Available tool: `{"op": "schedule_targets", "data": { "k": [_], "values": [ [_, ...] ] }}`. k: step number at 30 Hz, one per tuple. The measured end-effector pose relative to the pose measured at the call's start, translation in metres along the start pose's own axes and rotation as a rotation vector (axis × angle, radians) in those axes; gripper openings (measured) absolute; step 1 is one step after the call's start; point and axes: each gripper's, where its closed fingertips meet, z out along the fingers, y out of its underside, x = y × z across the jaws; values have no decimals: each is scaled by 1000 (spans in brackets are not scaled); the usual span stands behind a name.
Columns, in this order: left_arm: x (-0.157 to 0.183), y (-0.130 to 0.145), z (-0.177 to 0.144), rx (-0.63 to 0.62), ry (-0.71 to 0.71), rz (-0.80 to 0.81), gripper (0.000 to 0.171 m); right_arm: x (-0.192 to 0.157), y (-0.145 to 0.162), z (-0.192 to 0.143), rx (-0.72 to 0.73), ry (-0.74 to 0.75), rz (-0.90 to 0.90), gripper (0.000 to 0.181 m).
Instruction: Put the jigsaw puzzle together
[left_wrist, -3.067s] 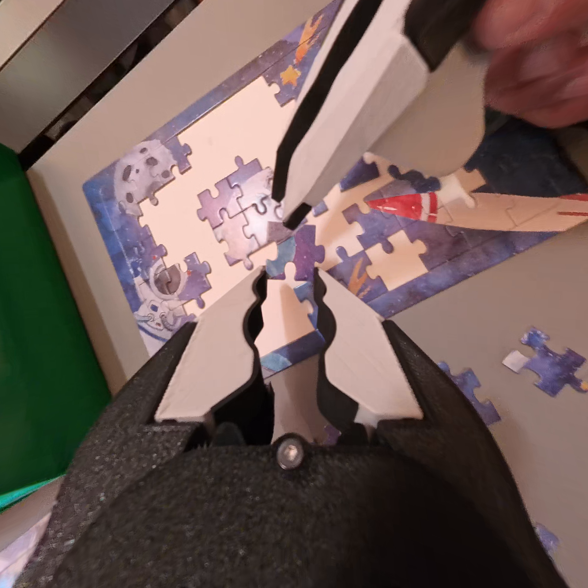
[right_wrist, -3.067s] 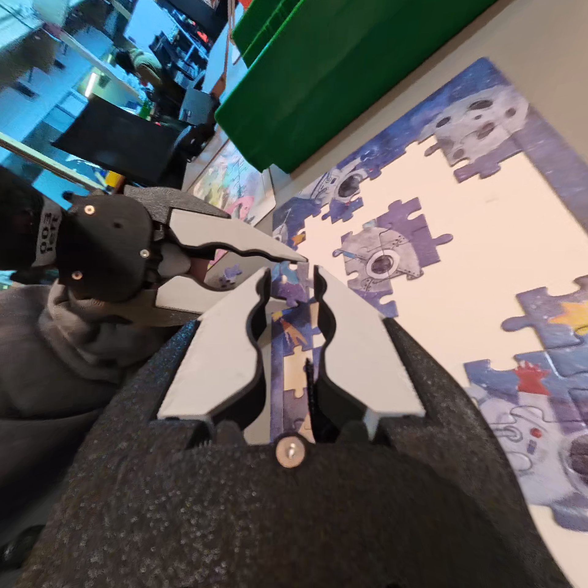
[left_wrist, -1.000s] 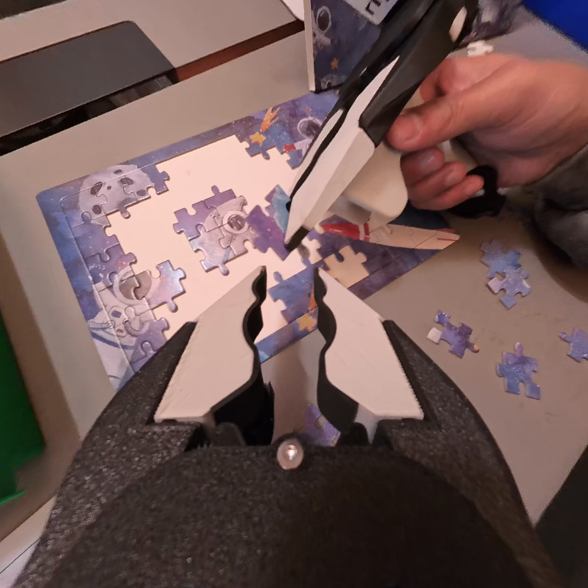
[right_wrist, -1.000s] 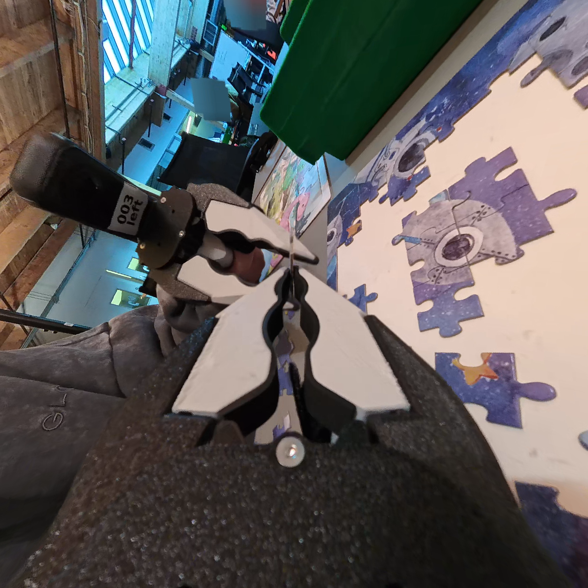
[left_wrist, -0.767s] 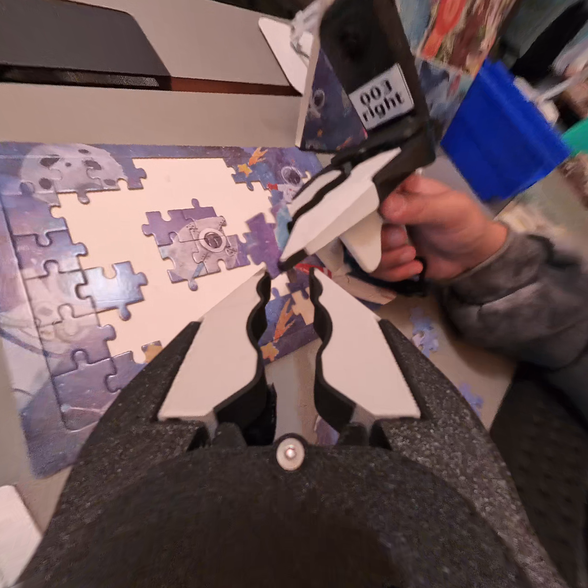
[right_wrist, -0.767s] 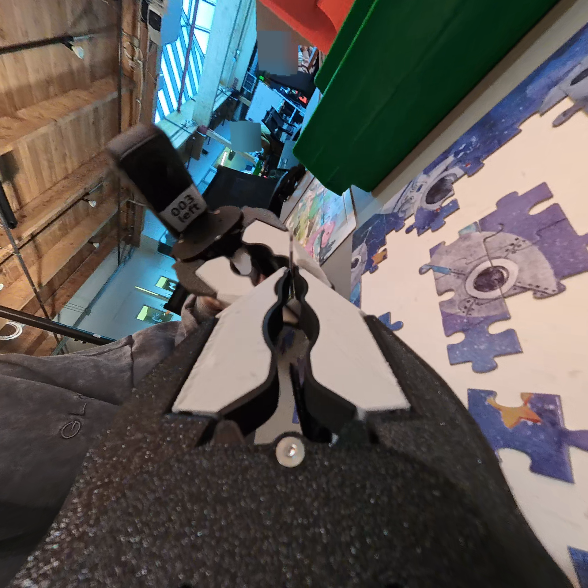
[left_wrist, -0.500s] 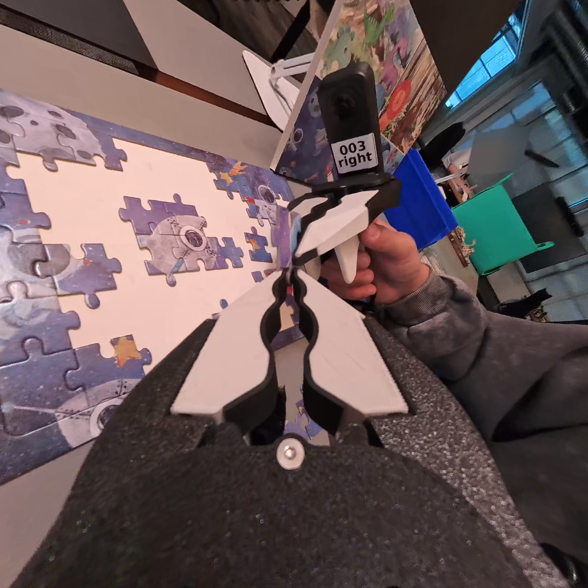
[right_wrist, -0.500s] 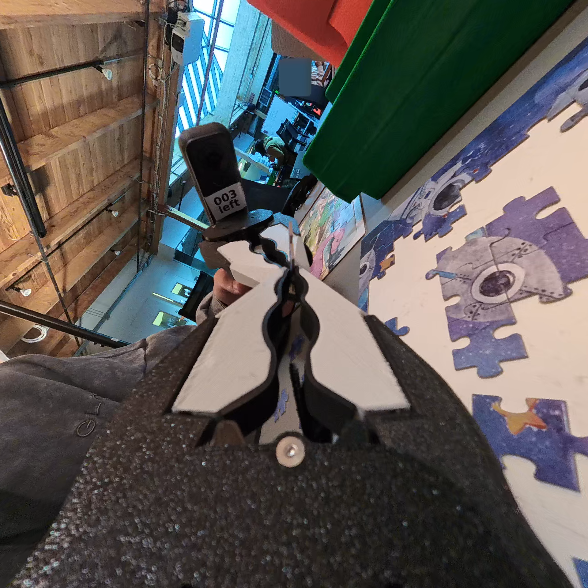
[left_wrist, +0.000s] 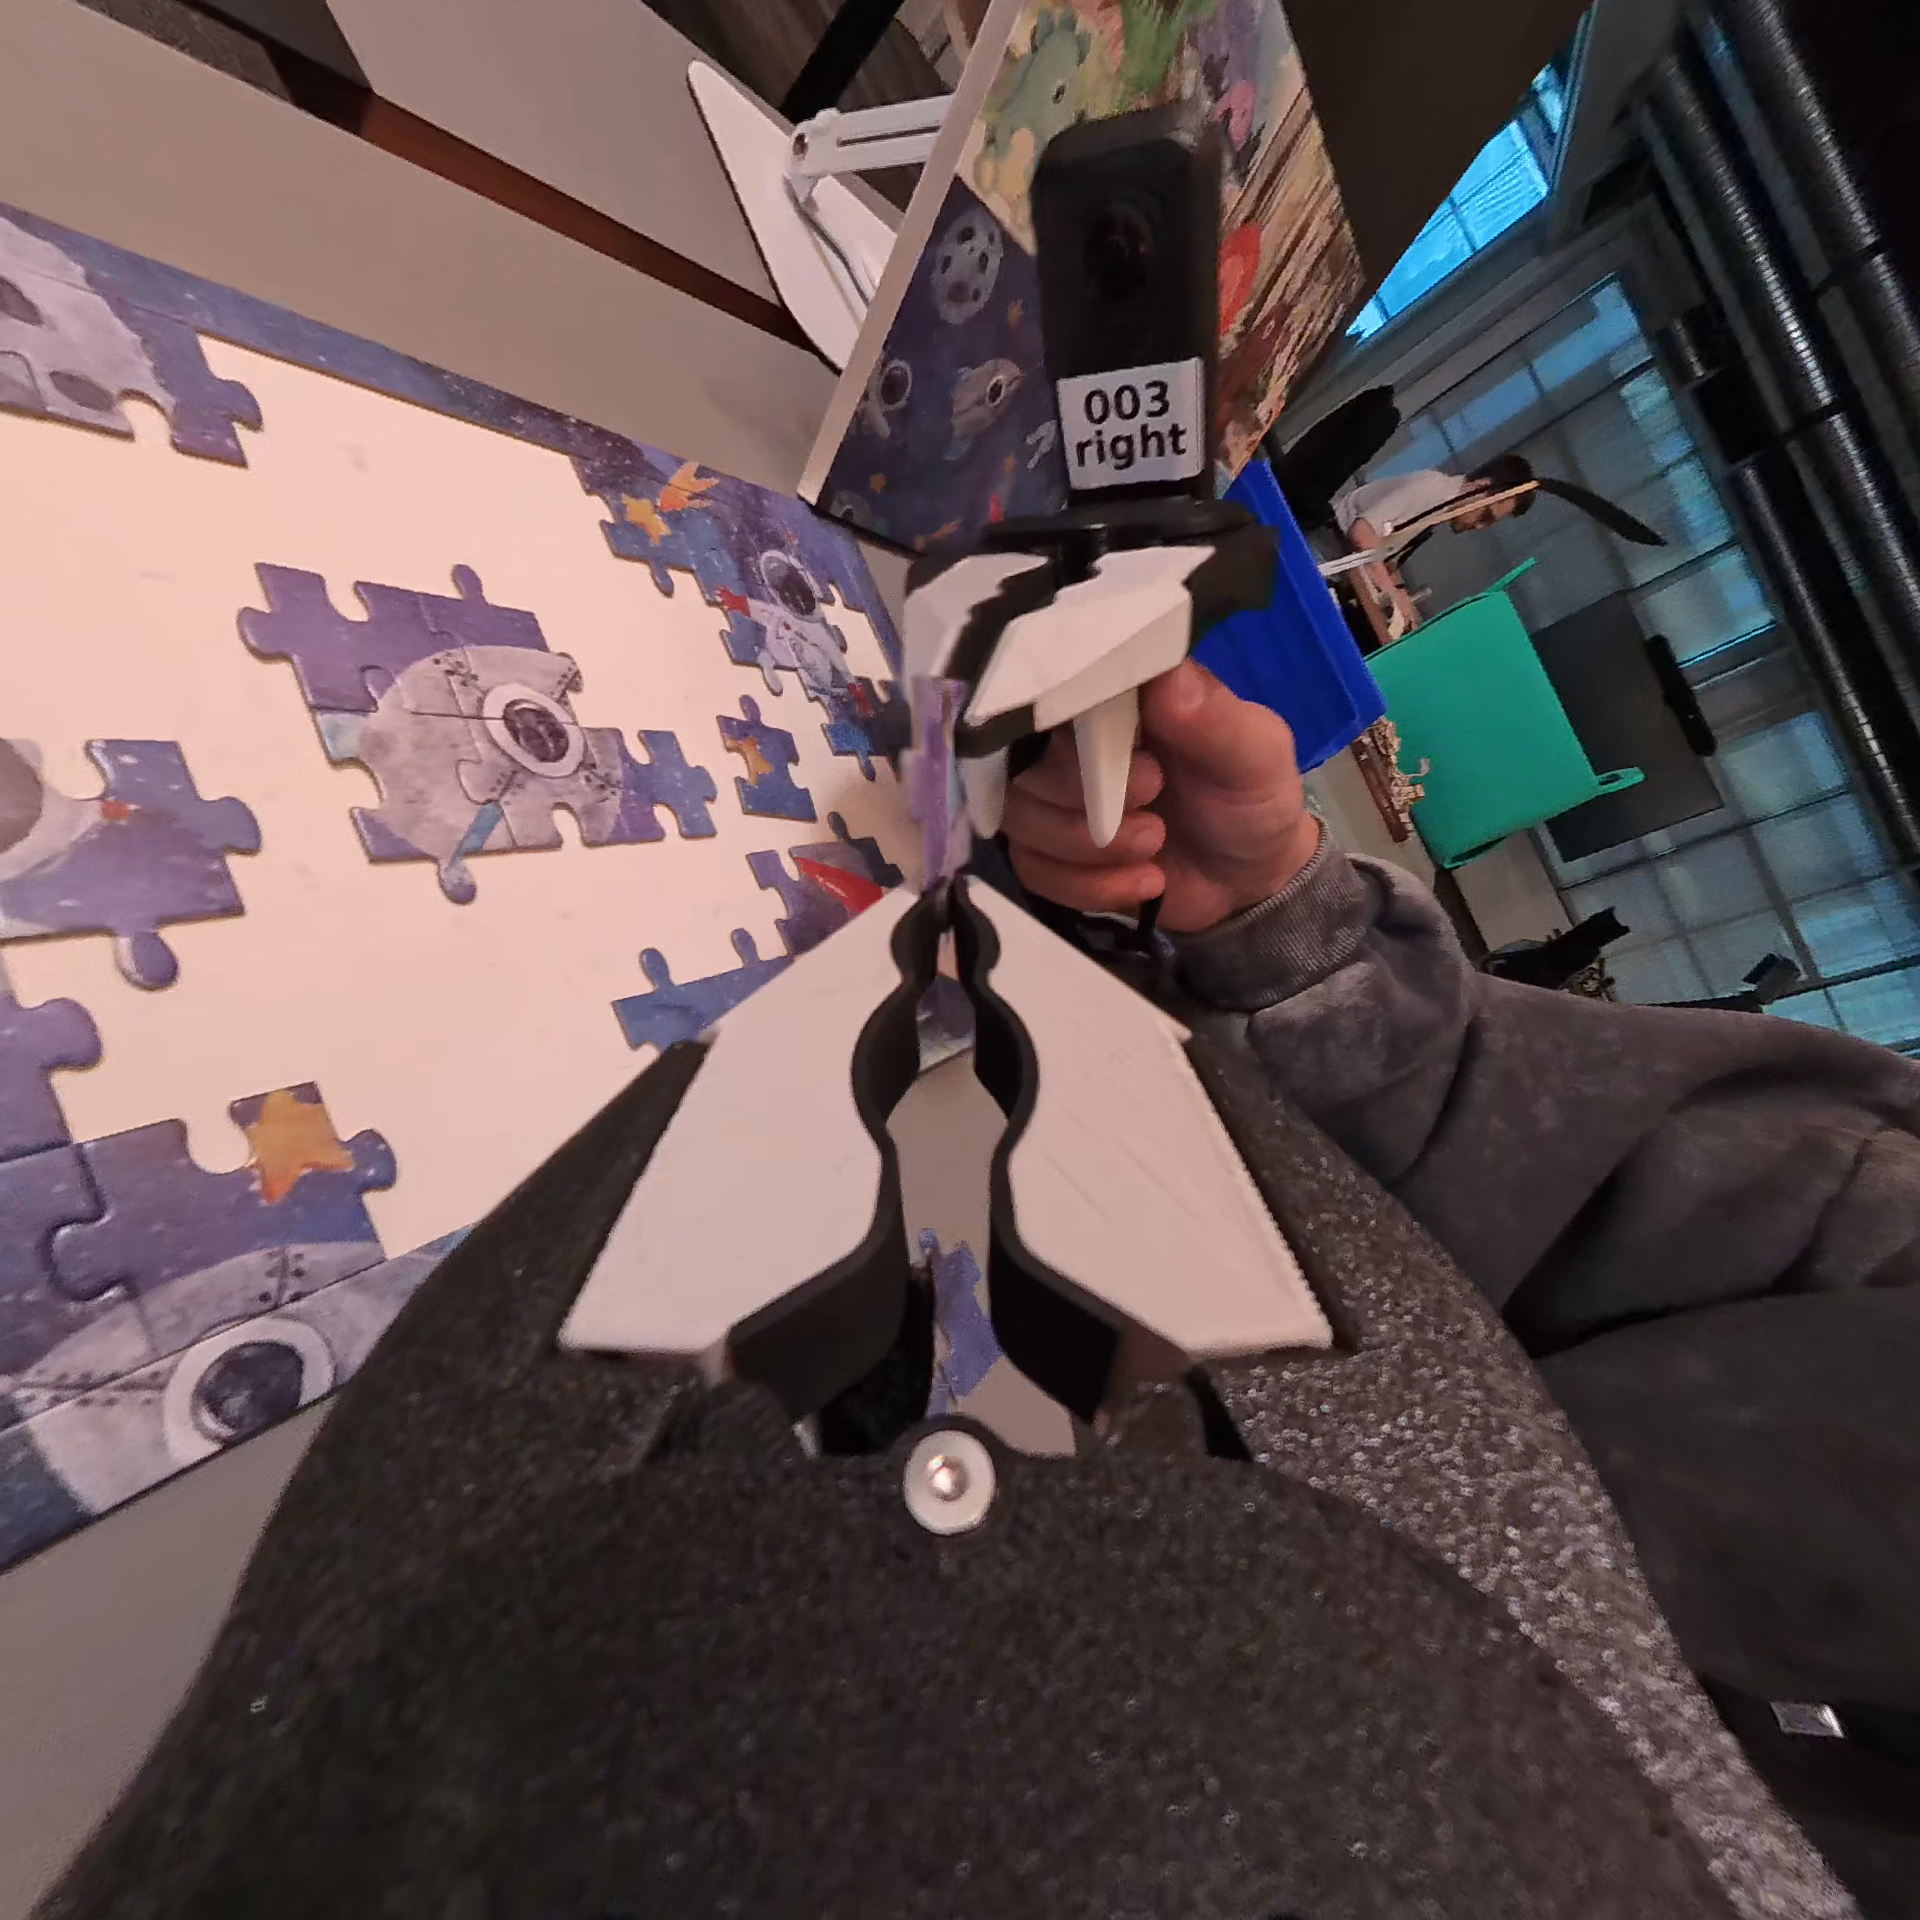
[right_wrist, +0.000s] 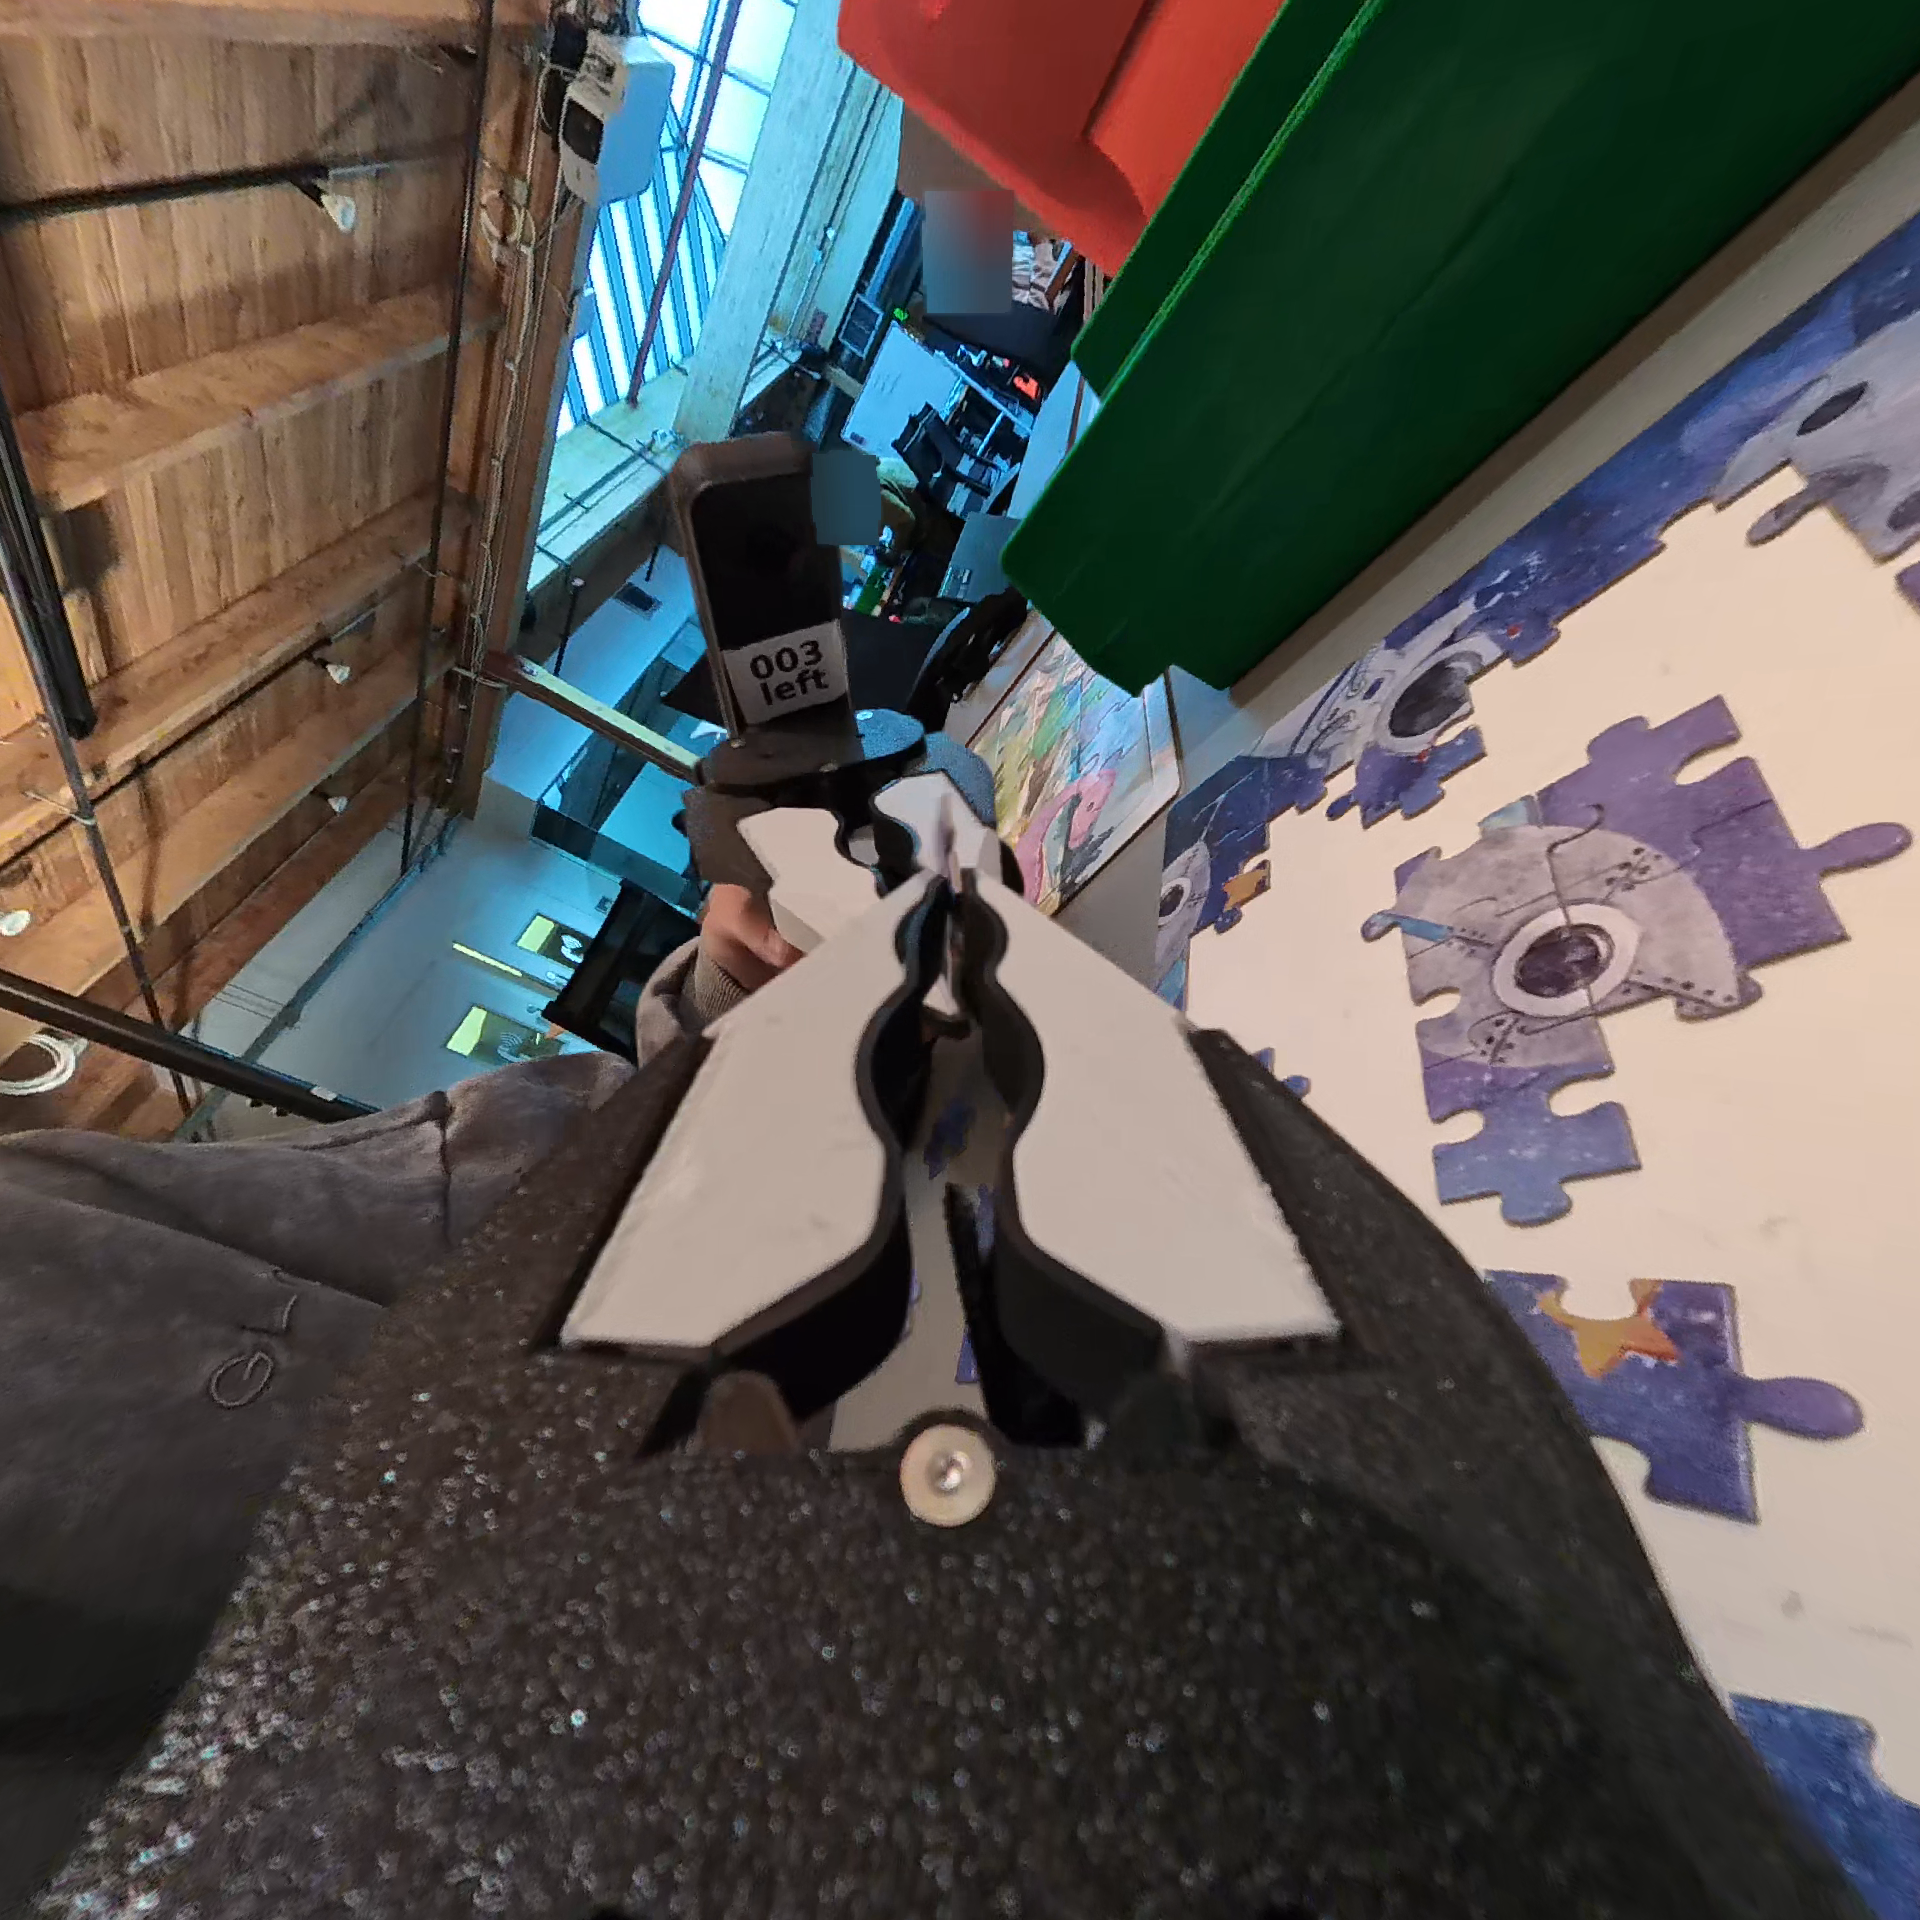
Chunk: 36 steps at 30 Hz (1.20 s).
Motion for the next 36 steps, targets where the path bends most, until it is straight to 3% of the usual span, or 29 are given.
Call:
{"op": "schedule_targets", "data": {
  "k": [3, 8, 15, 27, 30, 36],
  "values": [
    [-11, -13, -14, 62, -70, 20, 20, 3, -4, -4, 11, 52, -42, 1],
    [-12, -33, -29, 183, -41, -7, 21, 1, -2, -6, -15, 45, -39, 2],
    [8, -27, -18, 147, -2, 95, 5, -13, -5, 2, 16, -34, -12, 1],
    [17, -4, 0, 14, 9, 153, 5, -16, -8, 1, 45, -77, 25, 1],
    [9, -11, -6, 48, -13, 115, 21, -13, -5, 2, 27, -58, 10, 1],
    [10, -22, -18, 115, 33, 73, 15, -16, -5, 4, 24, -68, 8, 1]
  ]
}}
